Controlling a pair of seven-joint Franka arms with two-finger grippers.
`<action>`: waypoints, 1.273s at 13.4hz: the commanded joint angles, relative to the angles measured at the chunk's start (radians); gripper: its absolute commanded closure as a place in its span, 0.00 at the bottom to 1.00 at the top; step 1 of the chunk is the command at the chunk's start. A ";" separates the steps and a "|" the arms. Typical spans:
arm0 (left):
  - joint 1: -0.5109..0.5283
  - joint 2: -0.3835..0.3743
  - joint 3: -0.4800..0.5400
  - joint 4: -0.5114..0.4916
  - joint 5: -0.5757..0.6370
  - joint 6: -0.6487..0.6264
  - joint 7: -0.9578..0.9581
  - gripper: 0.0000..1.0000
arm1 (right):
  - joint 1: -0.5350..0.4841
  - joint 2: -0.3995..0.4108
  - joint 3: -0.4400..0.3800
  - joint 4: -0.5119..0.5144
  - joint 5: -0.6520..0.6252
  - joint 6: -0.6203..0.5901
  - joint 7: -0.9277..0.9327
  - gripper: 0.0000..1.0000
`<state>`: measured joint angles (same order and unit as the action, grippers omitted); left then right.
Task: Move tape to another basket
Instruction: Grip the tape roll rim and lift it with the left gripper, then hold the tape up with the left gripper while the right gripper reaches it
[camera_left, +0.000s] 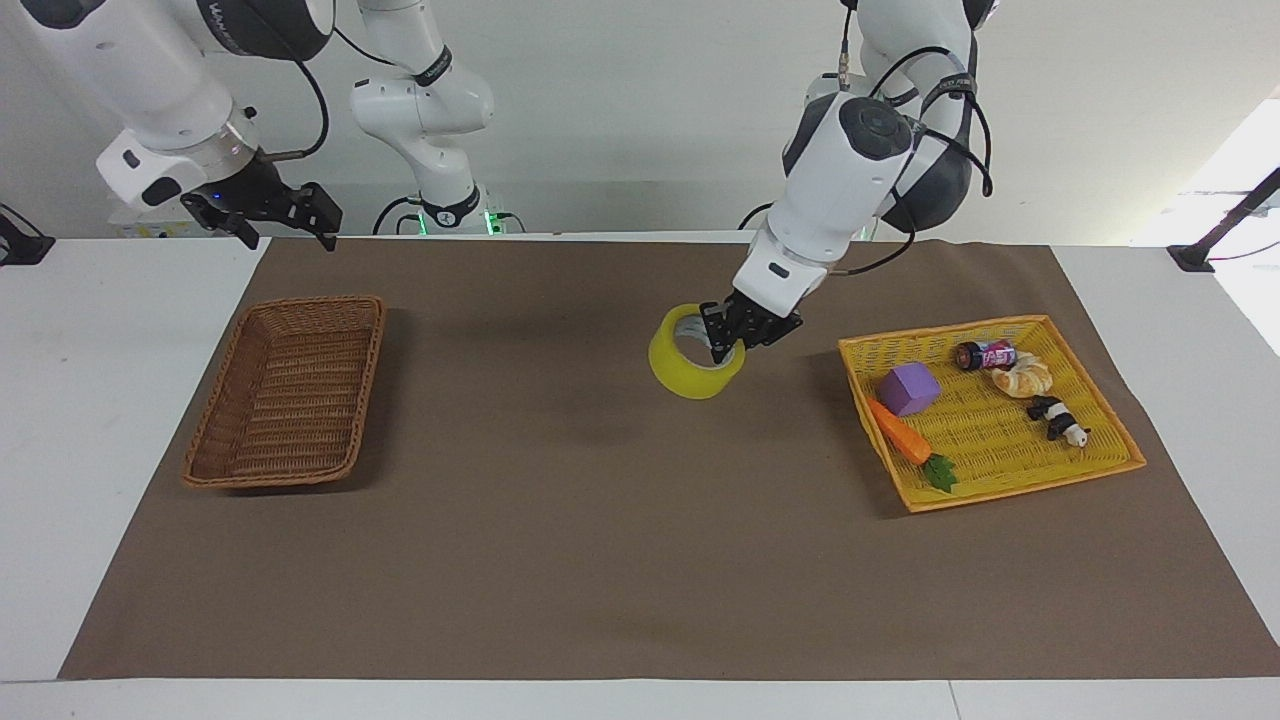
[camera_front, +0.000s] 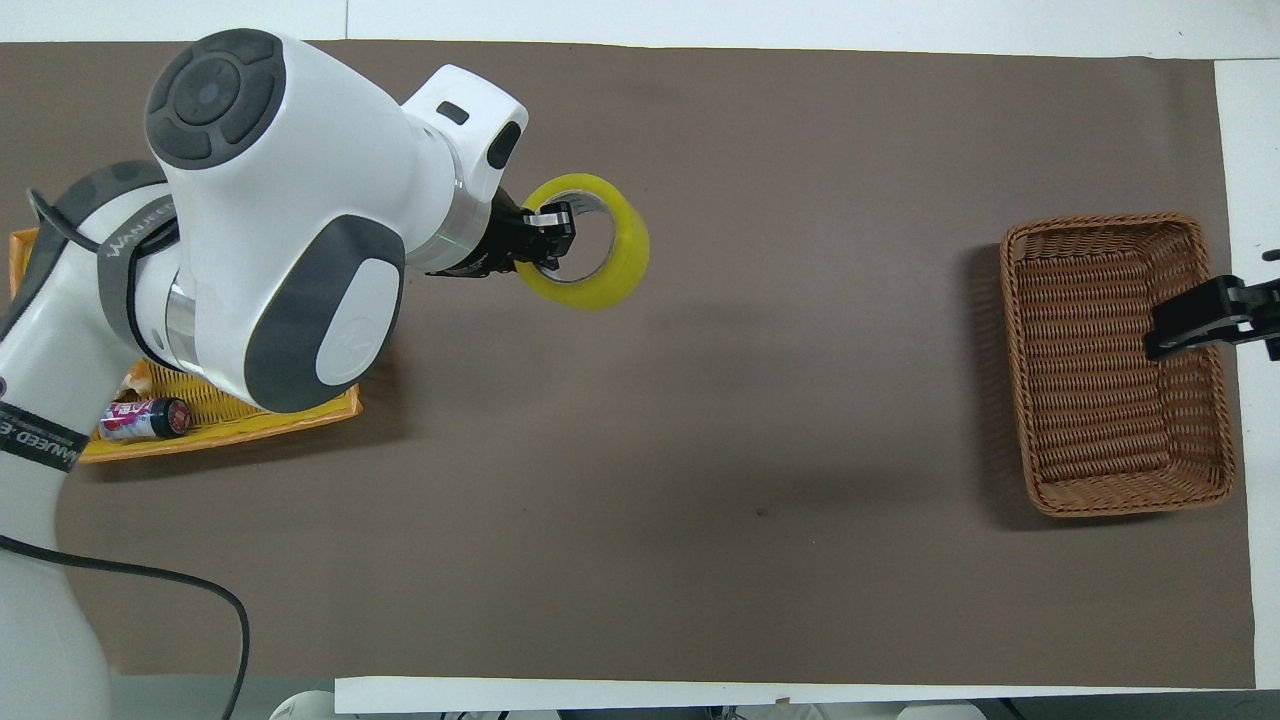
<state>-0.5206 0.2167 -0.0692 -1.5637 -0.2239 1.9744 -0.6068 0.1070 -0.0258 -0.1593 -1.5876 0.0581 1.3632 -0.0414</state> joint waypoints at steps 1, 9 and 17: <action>0.008 -0.003 0.026 0.008 -0.014 0.002 0.007 0.97 | -0.017 -0.045 0.001 -0.112 0.246 0.167 -0.018 0.00; 0.094 -0.072 0.028 -0.015 -0.008 -0.088 0.055 0.97 | 0.192 0.157 0.003 -0.152 1.020 0.578 0.075 0.00; 0.085 -0.100 0.026 -0.056 -0.009 -0.094 0.064 0.98 | 0.388 0.216 0.003 -0.136 1.290 0.795 -0.012 0.00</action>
<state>-0.4319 0.1601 -0.0464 -1.5755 -0.2238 1.8888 -0.5598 0.4794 0.1947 -0.1526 -1.7161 1.3327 2.1487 -0.0004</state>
